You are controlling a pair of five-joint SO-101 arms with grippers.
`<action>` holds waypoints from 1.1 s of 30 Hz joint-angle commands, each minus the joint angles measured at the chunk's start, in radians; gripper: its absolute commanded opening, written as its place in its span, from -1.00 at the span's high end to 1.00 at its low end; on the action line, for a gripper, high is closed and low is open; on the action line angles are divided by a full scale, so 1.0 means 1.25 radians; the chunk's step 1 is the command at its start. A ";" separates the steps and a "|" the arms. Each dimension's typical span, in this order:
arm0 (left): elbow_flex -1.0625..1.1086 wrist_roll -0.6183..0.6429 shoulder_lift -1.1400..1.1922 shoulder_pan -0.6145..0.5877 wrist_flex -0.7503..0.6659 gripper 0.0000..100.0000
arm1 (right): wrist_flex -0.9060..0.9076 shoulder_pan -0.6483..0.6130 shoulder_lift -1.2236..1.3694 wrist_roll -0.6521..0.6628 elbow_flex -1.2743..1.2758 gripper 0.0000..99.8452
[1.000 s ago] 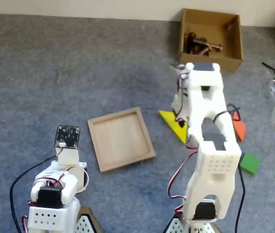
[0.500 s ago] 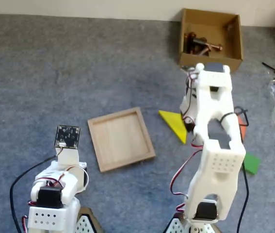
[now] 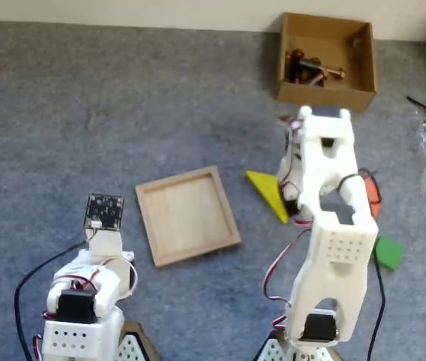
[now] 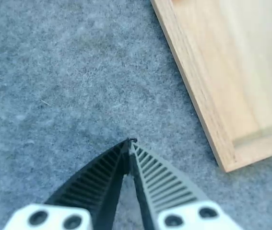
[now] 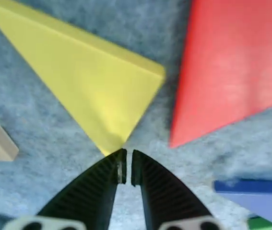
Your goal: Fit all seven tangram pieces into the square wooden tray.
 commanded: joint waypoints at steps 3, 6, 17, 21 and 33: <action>0.015 0.006 -0.006 0.012 -0.001 0.99 | -0.008 -0.079 -0.015 0.005 0.026 0.95; 0.015 0.006 -0.006 0.012 -0.001 0.99 | -0.008 -0.114 -0.017 -0.026 0.025 0.95; 0.015 0.006 -0.006 0.012 -0.001 0.99 | -0.003 -0.193 -0.018 -0.072 0.025 0.95; 0.015 0.006 -0.006 0.012 -0.001 0.99 | -0.003 -0.201 -0.040 -0.072 0.024 0.95; 0.015 0.006 -0.006 0.012 -0.001 0.99 | -0.057 -0.164 -0.258 -0.174 0.026 0.94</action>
